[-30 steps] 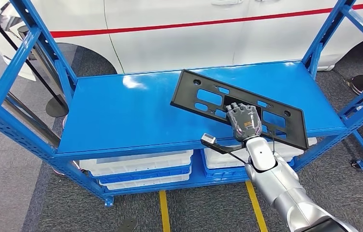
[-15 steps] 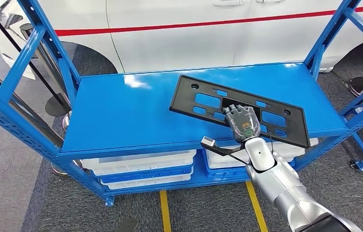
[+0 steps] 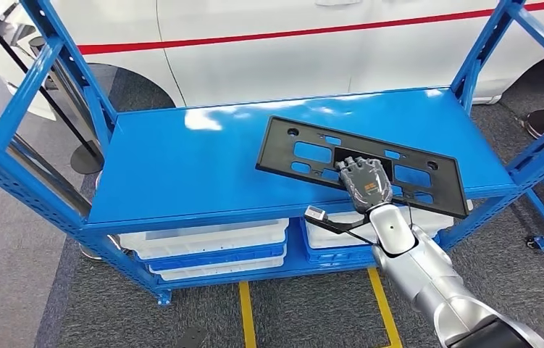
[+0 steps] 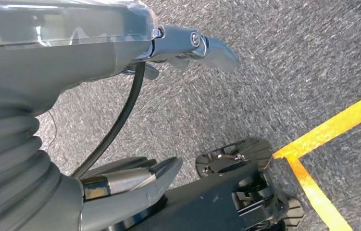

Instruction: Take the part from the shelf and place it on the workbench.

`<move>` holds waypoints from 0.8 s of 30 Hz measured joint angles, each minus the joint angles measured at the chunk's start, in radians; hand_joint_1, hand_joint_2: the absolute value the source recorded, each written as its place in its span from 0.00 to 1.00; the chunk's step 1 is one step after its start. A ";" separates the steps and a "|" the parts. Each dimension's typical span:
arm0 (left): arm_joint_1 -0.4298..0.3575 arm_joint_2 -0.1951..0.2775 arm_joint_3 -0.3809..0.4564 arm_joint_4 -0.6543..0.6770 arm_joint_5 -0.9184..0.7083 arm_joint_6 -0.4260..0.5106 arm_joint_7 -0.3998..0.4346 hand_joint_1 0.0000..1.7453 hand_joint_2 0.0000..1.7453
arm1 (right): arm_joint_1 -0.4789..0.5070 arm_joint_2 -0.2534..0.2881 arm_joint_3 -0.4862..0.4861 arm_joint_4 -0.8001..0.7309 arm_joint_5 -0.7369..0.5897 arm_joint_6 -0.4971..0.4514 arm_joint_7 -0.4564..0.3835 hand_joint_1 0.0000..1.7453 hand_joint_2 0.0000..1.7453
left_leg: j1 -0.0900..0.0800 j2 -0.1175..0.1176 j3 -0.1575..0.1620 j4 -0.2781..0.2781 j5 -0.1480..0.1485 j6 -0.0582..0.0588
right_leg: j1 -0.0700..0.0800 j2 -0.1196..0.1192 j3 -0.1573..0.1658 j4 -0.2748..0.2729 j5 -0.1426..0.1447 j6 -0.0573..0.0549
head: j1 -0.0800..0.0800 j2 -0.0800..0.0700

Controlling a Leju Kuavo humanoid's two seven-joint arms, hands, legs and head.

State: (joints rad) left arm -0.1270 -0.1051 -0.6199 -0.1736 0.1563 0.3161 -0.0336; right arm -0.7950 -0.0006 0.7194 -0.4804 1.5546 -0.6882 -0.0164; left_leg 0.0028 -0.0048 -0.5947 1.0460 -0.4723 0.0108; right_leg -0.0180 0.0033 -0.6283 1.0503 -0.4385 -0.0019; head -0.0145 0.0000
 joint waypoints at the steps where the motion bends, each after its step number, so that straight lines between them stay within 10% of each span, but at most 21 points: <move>1: 0.000 0.000 0.000 0.000 0.000 0.000 0.000 0.00 1.00 | -0.001 0.000 0.000 0.000 0.000 0.000 0.000 1.00 1.00 | 0.002 0.000 -0.012 0.028 -0.025 -0.005 | -0.001 0.000 -0.004 -0.003 0.006 -0.008 | 0.000 0.000; 4: -0.001 0.000 0.000 0.000 0.000 0.000 0.001 0.00 1.00 | 0.000 0.000 0.001 0.002 0.000 0.000 0.000 1.00 1.00 | 0.005 0.001 -0.074 0.199 -0.134 -0.017 | 0.000 -0.001 -0.022 -0.005 0.020 -0.021 | -0.003 0.000; 6: 0.000 0.000 0.000 0.000 0.000 0.000 0.001 0.00 1.00 | 0.001 0.000 0.001 0.005 0.000 0.000 0.000 1.00 1.00 | 0.005 0.001 -0.082 0.253 -0.147 -0.017 | 0.003 -0.002 -0.036 -0.002 0.030 -0.021 | -0.003 0.000; 12: -0.006 0.002 0.000 0.000 -0.005 0.000 0.001 0.00 1.00 | 0.000 0.000 0.003 0.008 -0.002 0.000 0.000 1.00 1.00 | -0.011 0.001 0.090 -0.031 -0.050 0.012 | 0.005 -0.003 -0.058 -0.006 0.067 -0.002 | -0.002 0.000; 15: -0.006 0.001 0.000 0.000 -0.008 0.001 0.002 0.00 1.00 | 0.001 -0.002 0.004 0.008 -0.004 0.000 0.000 1.00 1.00 | -0.008 0.003 0.082 -0.050 -0.020 0.025 | 0.004 -0.003 -0.062 -0.011 0.071 0.018 | -0.002 0.000; 20: -0.007 0.000 0.000 0.000 -0.009 0.000 0.002 0.00 1.00 | 0.004 -0.007 0.006 0.008 -0.009 -0.001 0.000 1.00 1.00 | -0.003 0.009 0.028 -0.055 0.032 0.042 | 0.002 -0.002 -0.125 0.228 -0.114 0.038 | -0.001 0.000; 22: -0.006 0.000 0.000 0.000 -0.009 0.000 0.002 0.00 1.00 | 0.008 -0.008 0.007 0.008 -0.010 -0.001 0.000 1.00 1.00 | -0.002 0.010 0.000 -0.044 0.045 0.039 | -0.001 -0.003 -0.103 0.253 -0.097 0.043 | -0.001 0.000; 24: -0.006 0.000 0.000 0.000 -0.009 0.001 0.003 0.00 1.00 | 0.008 -0.008 0.007 0.008 -0.010 -0.001 0.000 1.00 1.00 | 0.000 0.010 -0.024 -0.028 0.052 0.033 | -0.005 -0.003 -0.020 0.148 -0.058 0.043 | -0.001 0.000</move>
State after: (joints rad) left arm -0.1328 -0.1049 -0.6199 -0.1736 0.1471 0.3170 -0.0309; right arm -0.7867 -0.0084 0.7267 -0.4723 1.5445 -0.6890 -0.0164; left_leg 0.0026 0.0047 -0.6189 1.0183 -0.4204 0.0438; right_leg -0.0234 0.0003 -0.6484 1.1980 -0.4967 0.0412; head -0.0153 0.0000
